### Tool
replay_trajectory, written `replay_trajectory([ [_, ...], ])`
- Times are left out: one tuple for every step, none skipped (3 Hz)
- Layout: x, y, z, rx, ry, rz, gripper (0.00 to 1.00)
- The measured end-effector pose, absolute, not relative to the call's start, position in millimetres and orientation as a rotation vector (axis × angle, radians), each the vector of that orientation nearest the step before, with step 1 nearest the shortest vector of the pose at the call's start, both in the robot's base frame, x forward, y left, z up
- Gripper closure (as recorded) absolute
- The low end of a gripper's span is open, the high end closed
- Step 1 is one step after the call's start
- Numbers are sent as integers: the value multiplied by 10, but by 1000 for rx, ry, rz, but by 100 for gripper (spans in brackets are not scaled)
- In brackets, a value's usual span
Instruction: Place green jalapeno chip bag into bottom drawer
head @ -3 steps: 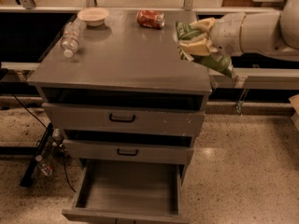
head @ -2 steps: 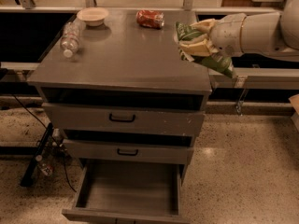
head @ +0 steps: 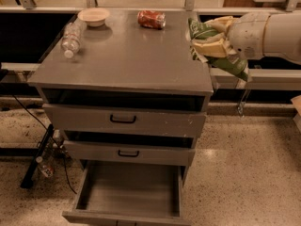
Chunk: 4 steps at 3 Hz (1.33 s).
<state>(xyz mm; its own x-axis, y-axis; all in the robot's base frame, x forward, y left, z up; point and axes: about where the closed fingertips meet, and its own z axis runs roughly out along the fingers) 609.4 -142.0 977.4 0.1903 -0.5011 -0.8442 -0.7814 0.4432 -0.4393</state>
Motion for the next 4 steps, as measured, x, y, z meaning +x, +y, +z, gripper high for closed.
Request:
replay_trajectory([
  [5769,-1517,9786,-1180,1453,240,100],
  [5519,-1625,9474,-1154,1491,237,100],
  [5583,-1561,9094,-1179,1549,278,100],
  [5579,-1543,9101,-1184,1543,279,100],
])
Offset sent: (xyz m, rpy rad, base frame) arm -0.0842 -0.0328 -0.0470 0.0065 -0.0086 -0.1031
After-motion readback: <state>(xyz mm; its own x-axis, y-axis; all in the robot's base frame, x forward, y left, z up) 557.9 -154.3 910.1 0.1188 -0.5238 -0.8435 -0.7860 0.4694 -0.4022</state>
